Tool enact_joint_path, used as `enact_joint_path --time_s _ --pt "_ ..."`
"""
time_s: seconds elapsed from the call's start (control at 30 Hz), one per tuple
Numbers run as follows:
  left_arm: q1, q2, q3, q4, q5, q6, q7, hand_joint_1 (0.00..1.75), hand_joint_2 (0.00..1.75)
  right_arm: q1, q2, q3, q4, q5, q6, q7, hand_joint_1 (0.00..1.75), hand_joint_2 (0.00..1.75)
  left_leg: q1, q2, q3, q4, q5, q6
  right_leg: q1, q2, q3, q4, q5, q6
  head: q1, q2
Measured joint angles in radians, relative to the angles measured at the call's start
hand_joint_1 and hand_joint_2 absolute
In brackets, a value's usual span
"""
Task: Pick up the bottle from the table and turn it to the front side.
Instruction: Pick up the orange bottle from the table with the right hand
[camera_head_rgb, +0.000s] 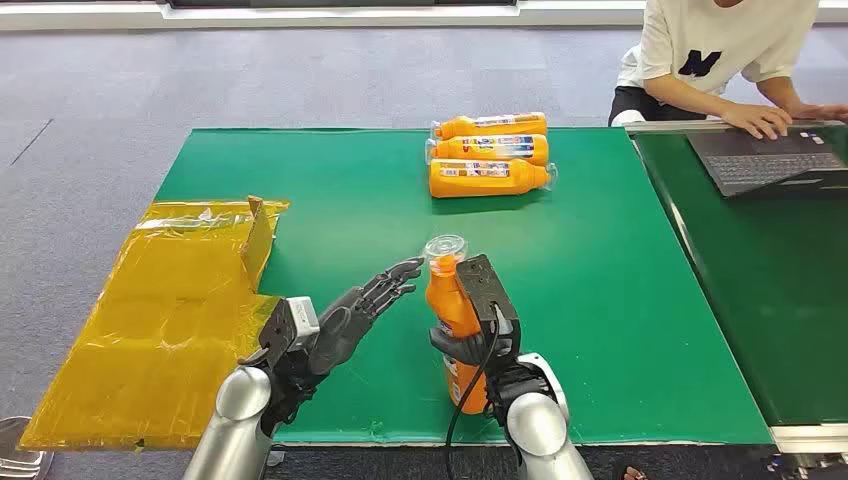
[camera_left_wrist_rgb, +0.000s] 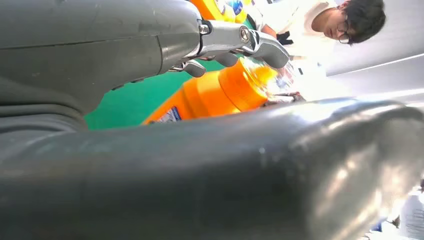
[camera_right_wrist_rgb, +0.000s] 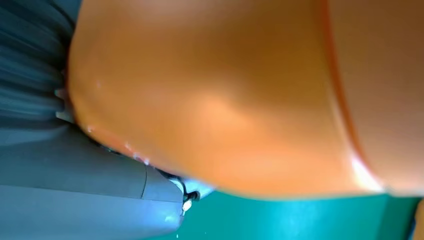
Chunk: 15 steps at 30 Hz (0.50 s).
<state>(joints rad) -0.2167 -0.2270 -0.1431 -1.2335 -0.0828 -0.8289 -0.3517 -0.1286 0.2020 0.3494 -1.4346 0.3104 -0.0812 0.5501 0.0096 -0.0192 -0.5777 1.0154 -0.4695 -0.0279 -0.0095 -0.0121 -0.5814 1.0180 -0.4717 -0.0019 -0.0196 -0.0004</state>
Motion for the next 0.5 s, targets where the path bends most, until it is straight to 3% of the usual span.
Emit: enact_joint_path --time_s 0.2,0.5 --pt "-0.027 0.000 -0.017 0.012 0.025 0.000 -0.009 0.00 0.00 -0.058 0.019 0.001 0.082 -0.090 0.074 0.000 1.75 1.75 0.000 0.001 0.000 0.000 0.000 0.000 0.000 0.001 0.000 0.000 0.000 0.000 0.000 0.000" --pt "-0.043 -0.001 -0.032 0.022 0.022 0.000 -0.008 0.00 0.00 -0.093 0.039 0.005 0.139 -0.100 0.086 0.000 1.75 1.75 0.000 0.001 0.001 0.000 0.000 0.000 0.000 0.001 0.001 0.000 0.000 0.000 0.000 0.000"
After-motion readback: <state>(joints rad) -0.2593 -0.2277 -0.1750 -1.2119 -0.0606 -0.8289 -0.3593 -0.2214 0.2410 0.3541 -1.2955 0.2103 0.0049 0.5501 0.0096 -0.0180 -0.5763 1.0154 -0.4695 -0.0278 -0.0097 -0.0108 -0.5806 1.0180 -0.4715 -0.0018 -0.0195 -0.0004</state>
